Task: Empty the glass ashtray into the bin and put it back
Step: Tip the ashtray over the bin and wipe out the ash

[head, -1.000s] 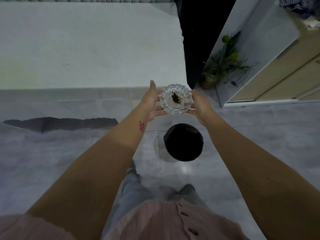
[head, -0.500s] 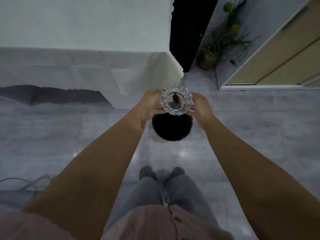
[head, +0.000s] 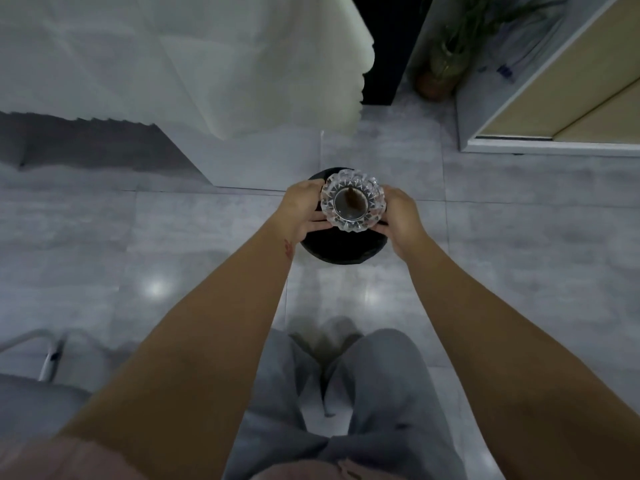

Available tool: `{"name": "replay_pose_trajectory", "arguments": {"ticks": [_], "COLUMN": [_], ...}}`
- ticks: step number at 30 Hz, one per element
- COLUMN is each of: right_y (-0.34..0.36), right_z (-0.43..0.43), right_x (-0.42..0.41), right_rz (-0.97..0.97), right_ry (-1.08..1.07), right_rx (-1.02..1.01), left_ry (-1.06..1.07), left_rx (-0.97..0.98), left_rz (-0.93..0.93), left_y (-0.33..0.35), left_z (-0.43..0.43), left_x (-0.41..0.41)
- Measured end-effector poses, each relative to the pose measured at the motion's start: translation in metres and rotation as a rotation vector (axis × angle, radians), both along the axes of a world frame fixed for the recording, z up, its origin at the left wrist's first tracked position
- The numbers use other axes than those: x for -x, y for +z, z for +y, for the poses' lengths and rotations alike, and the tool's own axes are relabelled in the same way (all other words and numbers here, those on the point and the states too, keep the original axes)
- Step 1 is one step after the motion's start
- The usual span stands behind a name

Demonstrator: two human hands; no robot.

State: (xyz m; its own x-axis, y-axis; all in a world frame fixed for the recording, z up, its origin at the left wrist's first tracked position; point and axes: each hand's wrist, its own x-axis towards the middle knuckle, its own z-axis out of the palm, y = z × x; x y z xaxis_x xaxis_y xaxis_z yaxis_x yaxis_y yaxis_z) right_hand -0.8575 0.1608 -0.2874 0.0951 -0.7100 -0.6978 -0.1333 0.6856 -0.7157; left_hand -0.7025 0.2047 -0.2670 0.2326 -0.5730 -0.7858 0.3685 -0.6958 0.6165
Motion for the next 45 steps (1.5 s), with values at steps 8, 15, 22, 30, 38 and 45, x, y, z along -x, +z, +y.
{"name": "replay_pose_trajectory", "arguments": {"ticks": [8, 15, 22, 30, 38, 45], "right_y": [-0.129, -0.214, -0.249, -0.245, -0.244, -0.245], "right_z": [-0.021, -0.036, -0.051, -0.057, -0.054, -0.050], "right_x": [-0.006, -0.013, -0.009, -0.005, 0.006, 0.010], "right_rz": [-0.024, -0.033, -0.080, -0.392, -0.581, -0.607], "right_ry": [-0.002, -0.018, -0.005, 0.138, 0.255, 0.241], "right_rx": [-0.009, 0.001, -0.073, -0.373, -0.446, -0.405], "left_ry": [0.014, -0.010, -0.103, -0.270, -0.390, -0.370], "left_rx": [0.059, 0.146, 0.213, 0.283, 0.330, 0.380], "left_rz": [-0.012, -0.068, -0.088, -0.087, -0.146, -0.261], "left_y": [-0.136, -0.229, -0.261, -0.254, -0.249, -0.251], "left_z": [-0.020, -0.034, -0.037, -0.041, -0.049, -0.053], "left_x": [-0.006, -0.020, -0.035, -0.045, -0.040, -0.033]}}
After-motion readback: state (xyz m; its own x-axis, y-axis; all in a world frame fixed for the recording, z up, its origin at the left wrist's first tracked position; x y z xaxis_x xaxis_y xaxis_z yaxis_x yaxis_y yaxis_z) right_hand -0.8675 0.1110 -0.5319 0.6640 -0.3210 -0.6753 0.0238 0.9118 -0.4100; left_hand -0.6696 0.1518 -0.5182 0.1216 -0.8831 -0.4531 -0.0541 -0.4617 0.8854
